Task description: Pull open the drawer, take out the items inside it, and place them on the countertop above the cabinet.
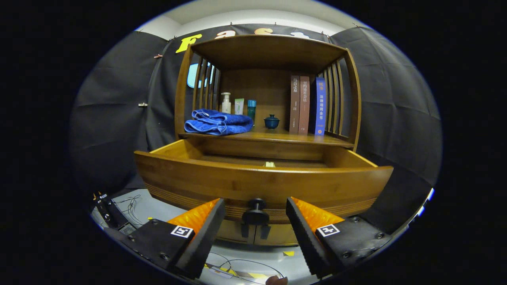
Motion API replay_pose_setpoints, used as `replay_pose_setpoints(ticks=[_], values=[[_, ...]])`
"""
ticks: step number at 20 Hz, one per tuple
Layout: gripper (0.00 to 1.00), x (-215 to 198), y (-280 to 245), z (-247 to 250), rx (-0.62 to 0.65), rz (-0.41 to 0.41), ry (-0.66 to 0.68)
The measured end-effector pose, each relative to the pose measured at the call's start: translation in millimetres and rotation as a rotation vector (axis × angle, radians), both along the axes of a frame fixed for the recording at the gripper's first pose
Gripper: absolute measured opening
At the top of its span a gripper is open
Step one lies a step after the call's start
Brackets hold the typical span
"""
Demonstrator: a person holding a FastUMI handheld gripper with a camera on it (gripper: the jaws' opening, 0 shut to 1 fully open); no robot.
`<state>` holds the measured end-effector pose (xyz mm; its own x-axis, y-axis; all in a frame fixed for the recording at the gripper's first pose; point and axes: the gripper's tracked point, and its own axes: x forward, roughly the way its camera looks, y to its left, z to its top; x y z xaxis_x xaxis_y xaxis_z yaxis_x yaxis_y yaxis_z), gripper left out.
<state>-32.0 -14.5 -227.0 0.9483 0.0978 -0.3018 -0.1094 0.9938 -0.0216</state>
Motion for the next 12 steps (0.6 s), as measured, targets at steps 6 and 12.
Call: replay_pose_setpoints(ticks=[6, 12], values=[[0.98, 17.6, -6.8, 88.6, 0.082, -0.026, -0.017], [0.99, 75.9, -0.4, 126.2, 0.08, -0.007, 0.175]])
